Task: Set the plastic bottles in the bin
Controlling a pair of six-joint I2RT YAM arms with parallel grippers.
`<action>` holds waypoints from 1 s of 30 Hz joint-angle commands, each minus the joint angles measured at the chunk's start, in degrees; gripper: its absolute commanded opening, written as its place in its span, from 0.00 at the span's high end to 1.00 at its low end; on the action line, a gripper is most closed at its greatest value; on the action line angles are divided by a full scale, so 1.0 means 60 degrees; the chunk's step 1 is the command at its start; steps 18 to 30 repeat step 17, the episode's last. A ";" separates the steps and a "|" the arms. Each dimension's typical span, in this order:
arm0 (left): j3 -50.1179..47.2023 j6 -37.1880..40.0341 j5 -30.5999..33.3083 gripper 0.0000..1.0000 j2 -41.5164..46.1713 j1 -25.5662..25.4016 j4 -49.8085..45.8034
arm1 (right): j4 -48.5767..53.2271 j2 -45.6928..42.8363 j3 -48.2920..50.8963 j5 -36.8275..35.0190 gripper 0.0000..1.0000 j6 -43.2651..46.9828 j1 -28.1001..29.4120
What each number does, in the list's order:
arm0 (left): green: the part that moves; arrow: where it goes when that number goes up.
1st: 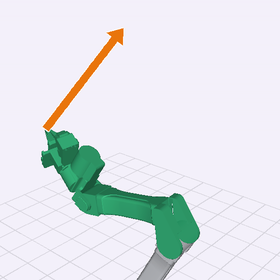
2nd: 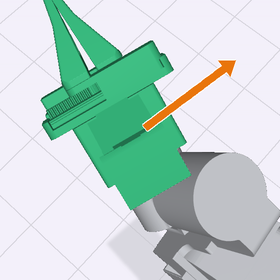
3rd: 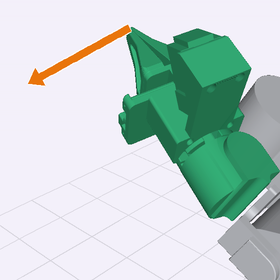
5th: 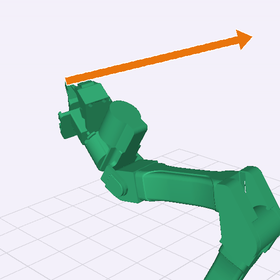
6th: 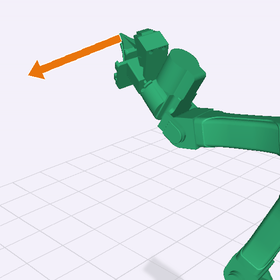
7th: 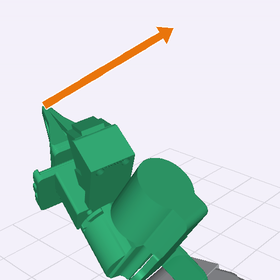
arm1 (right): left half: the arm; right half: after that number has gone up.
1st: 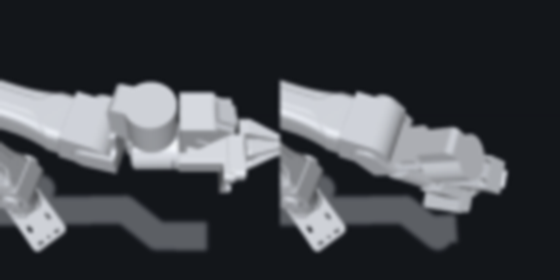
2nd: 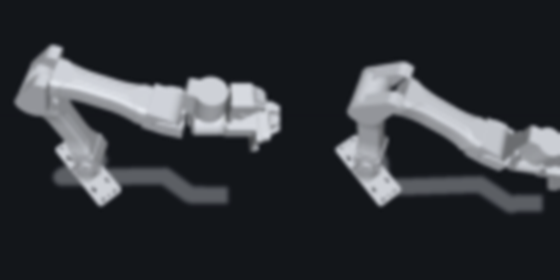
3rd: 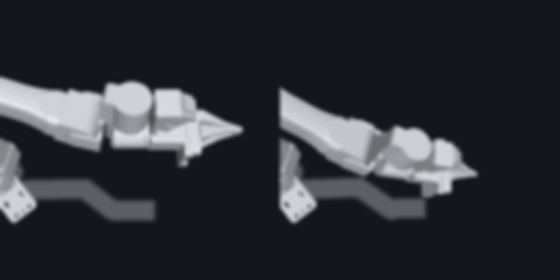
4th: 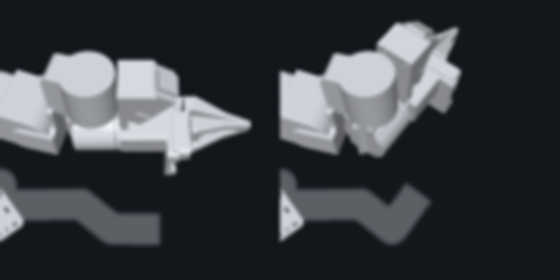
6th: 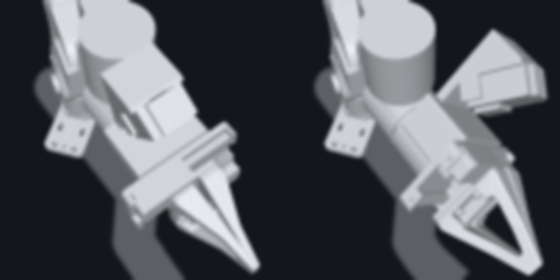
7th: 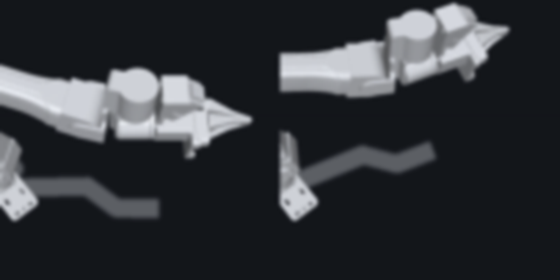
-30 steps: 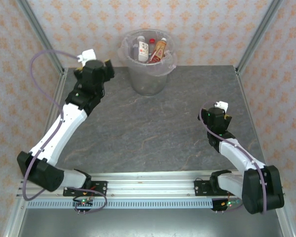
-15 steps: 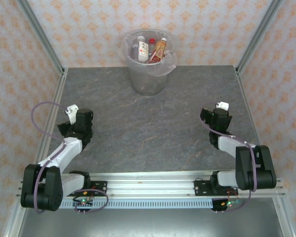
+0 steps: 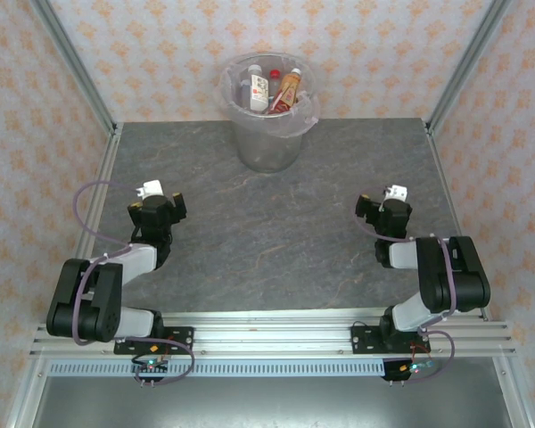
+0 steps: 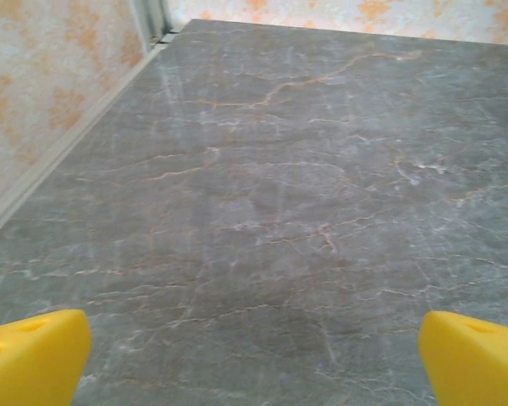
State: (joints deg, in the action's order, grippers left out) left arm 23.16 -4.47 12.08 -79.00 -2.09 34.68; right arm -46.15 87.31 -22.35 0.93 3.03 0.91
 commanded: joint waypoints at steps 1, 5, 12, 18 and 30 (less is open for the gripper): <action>-0.0324 0.0372 -0.0595 0.00 -0.0679 0.0094 0.1796 | -0.0067 -0.0015 -0.0100 -0.0316 0.01 -0.0167 -0.0041; -0.0112 0.0561 -0.0564 0.00 -0.1229 0.0000 0.2121 | -0.0045 0.0004 -0.0132 -0.0257 0.01 -0.0132 -0.0038; 0.0027 0.0327 0.0877 0.00 -0.1084 -0.0368 0.1532 | 0.0087 0.0046 -0.0214 0.0298 0.01 0.0062 -0.0049; -0.0010 0.0370 0.0873 0.00 -0.1111 -0.0370 0.1707 | 0.0060 0.0011 -0.0187 0.0142 0.01 0.0024 -0.0049; -0.0010 0.0370 0.0873 0.00 -0.1111 -0.0370 0.1707 | 0.0060 0.0011 -0.0187 0.0142 0.01 0.0024 -0.0049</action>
